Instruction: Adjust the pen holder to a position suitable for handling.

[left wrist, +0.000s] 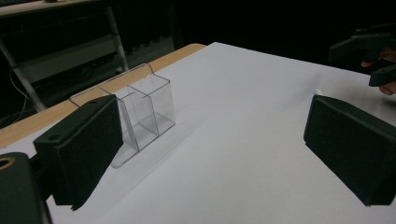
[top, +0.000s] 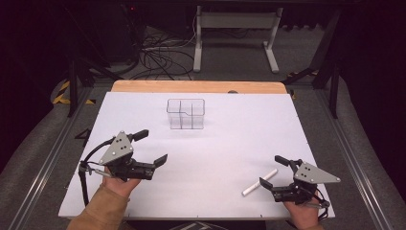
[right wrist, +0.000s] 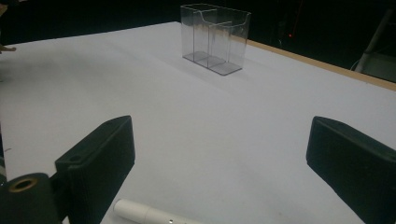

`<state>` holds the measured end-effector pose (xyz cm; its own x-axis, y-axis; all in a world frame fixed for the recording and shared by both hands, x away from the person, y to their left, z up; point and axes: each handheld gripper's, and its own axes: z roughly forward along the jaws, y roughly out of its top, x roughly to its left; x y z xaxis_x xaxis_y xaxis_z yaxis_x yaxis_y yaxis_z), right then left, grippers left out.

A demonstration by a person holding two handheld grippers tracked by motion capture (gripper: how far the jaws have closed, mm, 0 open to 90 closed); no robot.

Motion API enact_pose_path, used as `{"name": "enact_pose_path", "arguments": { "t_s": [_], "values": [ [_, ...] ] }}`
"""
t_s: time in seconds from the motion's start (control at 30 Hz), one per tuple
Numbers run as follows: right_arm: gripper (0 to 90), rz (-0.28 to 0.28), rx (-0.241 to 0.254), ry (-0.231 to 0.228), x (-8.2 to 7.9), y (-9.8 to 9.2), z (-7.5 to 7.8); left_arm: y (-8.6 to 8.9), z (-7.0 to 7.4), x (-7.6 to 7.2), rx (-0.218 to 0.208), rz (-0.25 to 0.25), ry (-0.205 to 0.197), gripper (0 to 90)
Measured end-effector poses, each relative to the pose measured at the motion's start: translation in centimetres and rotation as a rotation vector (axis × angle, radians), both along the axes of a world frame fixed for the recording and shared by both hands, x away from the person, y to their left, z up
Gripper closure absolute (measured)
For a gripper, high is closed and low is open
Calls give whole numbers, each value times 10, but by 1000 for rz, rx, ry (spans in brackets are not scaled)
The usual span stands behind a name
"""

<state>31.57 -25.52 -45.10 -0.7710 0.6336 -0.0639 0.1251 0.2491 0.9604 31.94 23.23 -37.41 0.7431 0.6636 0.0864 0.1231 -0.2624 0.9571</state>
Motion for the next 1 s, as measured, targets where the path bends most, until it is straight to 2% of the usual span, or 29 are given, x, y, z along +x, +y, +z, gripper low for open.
{"name": "enact_pose_path", "arguments": {
  "t_s": [0.1, 0.13, 0.27, 0.57, 0.7, 0.8, 0.83, 0.9, 1.0],
  "values": [
    [81, 0, -1, -3, 1, -1, -1, -3, 4, 6, 11, -8, -4, 55],
    [74, -9, -16, -5, 3, -2, -1, -5, 6, 10, 7, -9, -3, 55],
    [67, -18, -12, 6, 7, -3, -3, -7, 8, 20, -13, -20, 16, 52],
    [62, -34, -2, 22, 5, -12, -8, -15, 15, 34, 34, -13, -7, 34],
    [59, -38, 5, 27, 4, -13, -8, -18, 17, 39, 51, -33, -10, 34],
    [60, -40, 8, 23, 3, -14, -8, -18, 18, 46, 38, -88, 55, 45],
    [60, -37, 10, 24, 3, -14, -8, -18, 18, 46, 38, -88, 55, 55],
    [59, -36, 15, 26, 3, -14, -8, -19, 21, 52, 34, -123, 89, 70],
    [60, -35, 19, 22, 2, -14, -7, -19, 24, 61, 41, -144, 105, 105]
  ]
}}
